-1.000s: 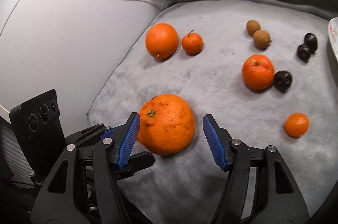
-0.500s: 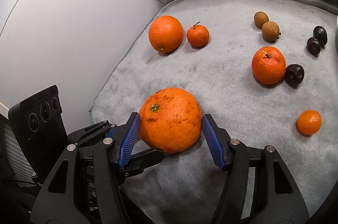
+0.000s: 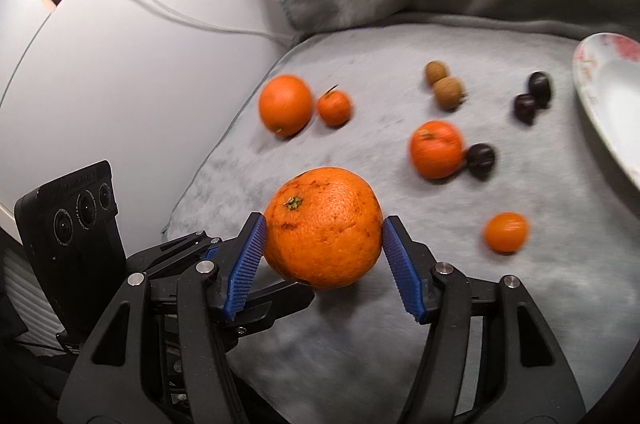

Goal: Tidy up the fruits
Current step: 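Carry the large orange onto the white floral plate and open the right gripper, then move the right gripper to the small tangerine while the left gripper approaches the medium tangerine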

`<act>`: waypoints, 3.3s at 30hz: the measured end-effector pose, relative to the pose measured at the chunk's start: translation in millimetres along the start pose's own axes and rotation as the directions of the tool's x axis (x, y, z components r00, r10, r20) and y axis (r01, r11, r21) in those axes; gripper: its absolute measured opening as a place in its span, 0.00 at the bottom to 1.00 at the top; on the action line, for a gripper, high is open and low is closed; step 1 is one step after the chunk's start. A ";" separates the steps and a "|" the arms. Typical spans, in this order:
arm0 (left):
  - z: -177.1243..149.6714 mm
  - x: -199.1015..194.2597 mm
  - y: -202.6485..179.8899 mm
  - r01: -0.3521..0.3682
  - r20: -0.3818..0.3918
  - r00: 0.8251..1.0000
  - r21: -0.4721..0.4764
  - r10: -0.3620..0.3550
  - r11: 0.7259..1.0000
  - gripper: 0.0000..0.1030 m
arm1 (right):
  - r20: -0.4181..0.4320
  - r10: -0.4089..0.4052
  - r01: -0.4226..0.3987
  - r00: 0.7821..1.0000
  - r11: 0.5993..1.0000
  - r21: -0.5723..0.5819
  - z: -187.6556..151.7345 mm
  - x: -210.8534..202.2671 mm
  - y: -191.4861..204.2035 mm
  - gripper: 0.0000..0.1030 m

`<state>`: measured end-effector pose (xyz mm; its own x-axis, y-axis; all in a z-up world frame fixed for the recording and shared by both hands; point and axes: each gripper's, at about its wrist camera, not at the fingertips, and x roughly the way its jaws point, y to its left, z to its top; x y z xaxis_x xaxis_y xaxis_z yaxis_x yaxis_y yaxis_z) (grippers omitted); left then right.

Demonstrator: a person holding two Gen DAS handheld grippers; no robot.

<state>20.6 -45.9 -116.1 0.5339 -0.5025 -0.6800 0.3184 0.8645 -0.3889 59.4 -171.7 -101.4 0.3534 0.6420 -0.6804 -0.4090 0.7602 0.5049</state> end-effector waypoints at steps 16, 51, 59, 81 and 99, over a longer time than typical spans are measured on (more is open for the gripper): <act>48.5 51.3 -76.7 0.114 -0.023 0.993 0.168 -0.112 0.979 0.54 | 0.169 -0.119 0.101 0.978 0.989 0.113 13.8 -88.6 -73.0 0.61; 84.8 84.5 -119.3 0.091 -0.001 0.996 0.258 -0.094 0.962 0.52 | 0.360 -0.250 0.142 0.899 0.943 0.301 19.4 -159.8 -155.3 0.61; 88.0 72.2 -103.6 0.061 0.033 0.997 0.229 -0.070 0.972 0.52 | 0.375 -0.290 0.184 0.881 0.938 0.292 13.2 -165.8 -146.5 0.65; 90.6 23.7 0.2 -0.117 0.146 0.984 0.112 0.100 0.987 0.54 | 0.352 -0.306 0.283 0.885 0.952 0.117 5.4 -130.7 -94.2 0.74; 61.0 38.9 19.3 -0.036 0.039 0.999 0.067 0.033 0.997 0.53 | 0.207 -0.286 0.304 0.936 0.951 -0.060 -9.2 -69.2 -65.5 0.69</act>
<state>95.3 -49.3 -112.1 0.5740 -0.4735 -0.6680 0.3510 0.8794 -0.3218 54.1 -266.9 -92.3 0.6217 0.4035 -0.6713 -0.3314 0.9121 0.2413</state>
